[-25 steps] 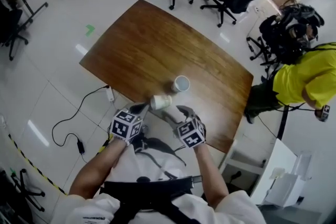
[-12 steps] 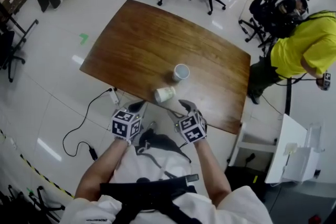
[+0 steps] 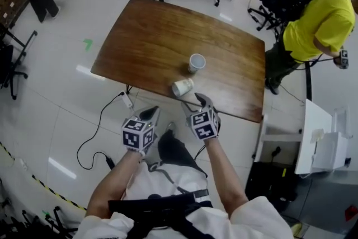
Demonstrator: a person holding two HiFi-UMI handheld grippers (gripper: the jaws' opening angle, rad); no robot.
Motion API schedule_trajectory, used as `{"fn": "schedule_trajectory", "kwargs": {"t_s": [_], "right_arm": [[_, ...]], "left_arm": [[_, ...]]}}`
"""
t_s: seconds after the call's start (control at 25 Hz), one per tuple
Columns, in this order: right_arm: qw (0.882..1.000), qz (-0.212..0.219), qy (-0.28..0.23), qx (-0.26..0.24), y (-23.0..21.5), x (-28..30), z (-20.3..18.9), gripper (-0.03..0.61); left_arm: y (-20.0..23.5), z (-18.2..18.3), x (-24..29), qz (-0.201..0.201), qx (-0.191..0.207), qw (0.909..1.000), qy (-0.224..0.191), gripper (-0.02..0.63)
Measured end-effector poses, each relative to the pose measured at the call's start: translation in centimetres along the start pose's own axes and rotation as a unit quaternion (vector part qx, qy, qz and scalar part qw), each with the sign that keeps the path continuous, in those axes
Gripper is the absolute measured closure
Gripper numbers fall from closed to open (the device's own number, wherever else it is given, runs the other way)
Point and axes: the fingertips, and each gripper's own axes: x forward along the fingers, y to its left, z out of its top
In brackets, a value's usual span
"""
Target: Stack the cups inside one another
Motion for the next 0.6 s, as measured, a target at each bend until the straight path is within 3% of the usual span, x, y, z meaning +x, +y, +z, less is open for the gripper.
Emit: {"fn": "schedule_trajectory", "kwargs": {"t_s": [0.12, 0.2, 0.32, 0.6], "right_arm": [[1.0, -0.026, -0.015, 0.0, -0.1, 1.0, 1.1, 0.368], [0.999, -0.033, -0.016, -0.015, 0.0, 2.3, 1.4, 0.352], [0.999, -0.035, -0.004, -0.026, 0.1, 4.0, 1.6, 0.385], [0.999, -0.035, 0.027, -0.03, 0.2, 6.6, 0.4, 0.387]], "left_arm": [[-0.3, -0.8, -0.7, 0.002, -0.002, 1.0, 0.003, 0.618], [-0.3, -1.5, -0.9, 0.007, -0.006, 0.9999, 0.007, 0.618], [0.2, -1.8, -1.1, 0.016, -0.009, 0.9998, 0.009, 0.618], [0.9, 0.4, 0.3, 0.037, 0.0, 0.9992, 0.011, 0.618]]}}
